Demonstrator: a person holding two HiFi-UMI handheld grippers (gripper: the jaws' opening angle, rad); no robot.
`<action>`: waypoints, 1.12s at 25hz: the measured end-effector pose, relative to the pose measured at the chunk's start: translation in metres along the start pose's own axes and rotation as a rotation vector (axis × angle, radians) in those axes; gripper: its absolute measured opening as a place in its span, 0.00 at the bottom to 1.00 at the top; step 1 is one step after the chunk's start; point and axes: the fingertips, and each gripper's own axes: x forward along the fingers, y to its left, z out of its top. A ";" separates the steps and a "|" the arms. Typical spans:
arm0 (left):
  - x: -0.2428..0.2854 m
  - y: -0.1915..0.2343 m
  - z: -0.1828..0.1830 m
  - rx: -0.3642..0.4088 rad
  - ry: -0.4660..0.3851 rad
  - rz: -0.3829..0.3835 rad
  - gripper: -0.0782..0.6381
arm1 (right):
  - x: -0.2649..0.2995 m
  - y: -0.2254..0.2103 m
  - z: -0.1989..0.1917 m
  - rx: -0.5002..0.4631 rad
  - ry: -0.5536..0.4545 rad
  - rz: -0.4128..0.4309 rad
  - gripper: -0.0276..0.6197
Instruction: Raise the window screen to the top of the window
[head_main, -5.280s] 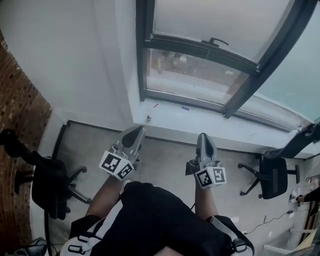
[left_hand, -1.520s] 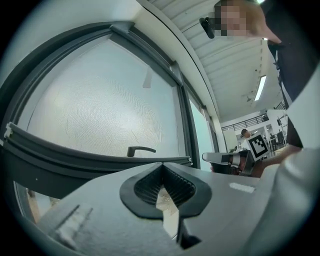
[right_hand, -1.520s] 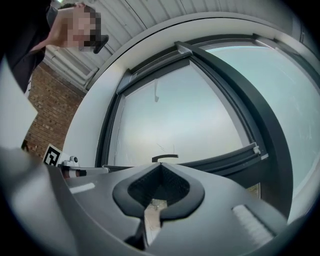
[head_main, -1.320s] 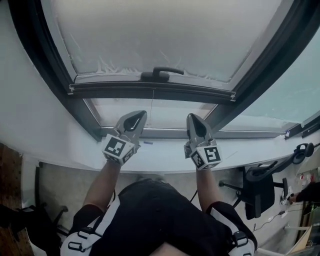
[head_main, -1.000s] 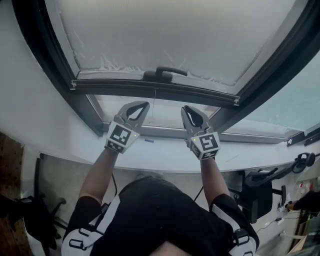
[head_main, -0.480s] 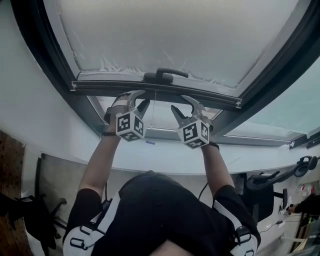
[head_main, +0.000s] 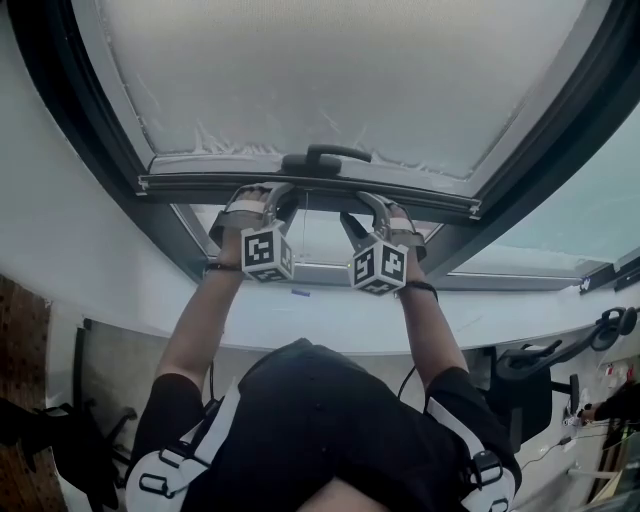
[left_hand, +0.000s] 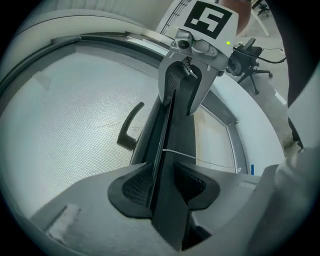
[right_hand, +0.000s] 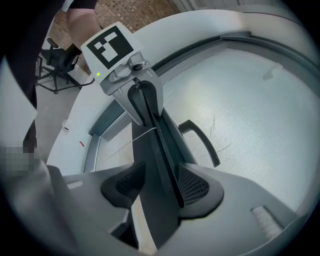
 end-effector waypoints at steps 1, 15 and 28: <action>0.000 -0.001 0.000 0.005 0.008 -0.002 0.31 | -0.001 -0.001 0.001 -0.015 0.003 -0.006 0.35; -0.001 -0.008 0.000 -0.001 0.120 -0.022 0.29 | 0.006 0.009 0.000 -0.160 0.195 0.091 0.37; -0.012 0.021 0.013 -0.044 0.080 -0.062 0.27 | -0.006 -0.027 0.015 -0.078 0.134 -0.001 0.31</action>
